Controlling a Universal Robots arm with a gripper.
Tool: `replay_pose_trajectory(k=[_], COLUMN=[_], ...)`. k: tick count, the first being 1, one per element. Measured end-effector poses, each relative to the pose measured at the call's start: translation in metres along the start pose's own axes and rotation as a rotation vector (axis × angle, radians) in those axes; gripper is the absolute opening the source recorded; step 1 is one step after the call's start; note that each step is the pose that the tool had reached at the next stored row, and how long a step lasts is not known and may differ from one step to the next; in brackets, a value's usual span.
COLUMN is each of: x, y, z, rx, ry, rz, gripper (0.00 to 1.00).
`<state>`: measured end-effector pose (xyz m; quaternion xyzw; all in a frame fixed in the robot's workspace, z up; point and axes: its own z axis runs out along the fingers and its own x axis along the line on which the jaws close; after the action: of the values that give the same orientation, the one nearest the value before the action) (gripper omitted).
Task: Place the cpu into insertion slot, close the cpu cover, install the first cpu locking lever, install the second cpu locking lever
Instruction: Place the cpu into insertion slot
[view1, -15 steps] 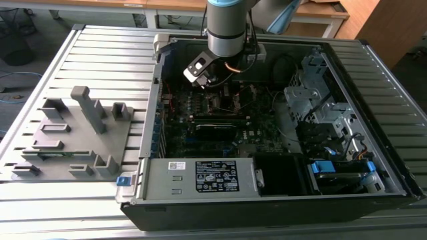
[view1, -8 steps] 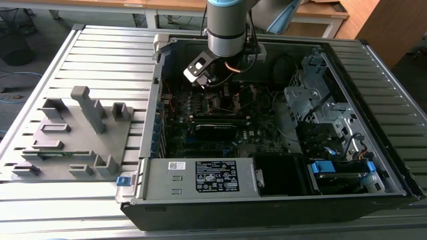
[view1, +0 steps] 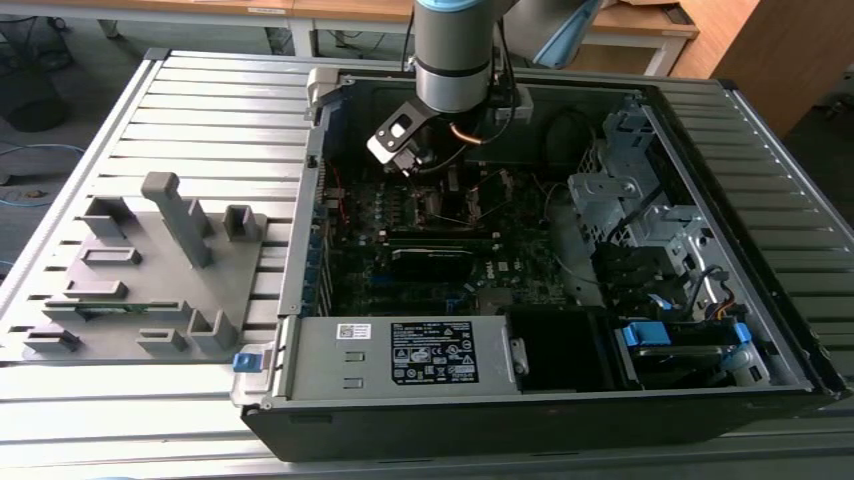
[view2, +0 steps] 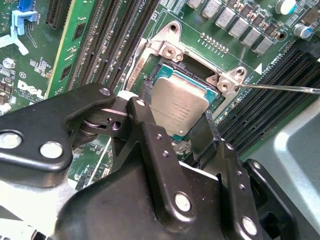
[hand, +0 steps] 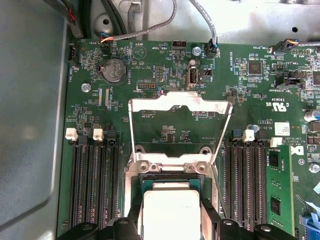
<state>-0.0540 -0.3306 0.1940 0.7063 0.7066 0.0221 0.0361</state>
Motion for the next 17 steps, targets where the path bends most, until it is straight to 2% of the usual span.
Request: replay_pose_trajectory(k=[17], x=[0.0000], y=[0.0002], z=[0.0008], rx=[0.0004], ry=[-0.0012], rz=[0.012], gripper=[0.54])
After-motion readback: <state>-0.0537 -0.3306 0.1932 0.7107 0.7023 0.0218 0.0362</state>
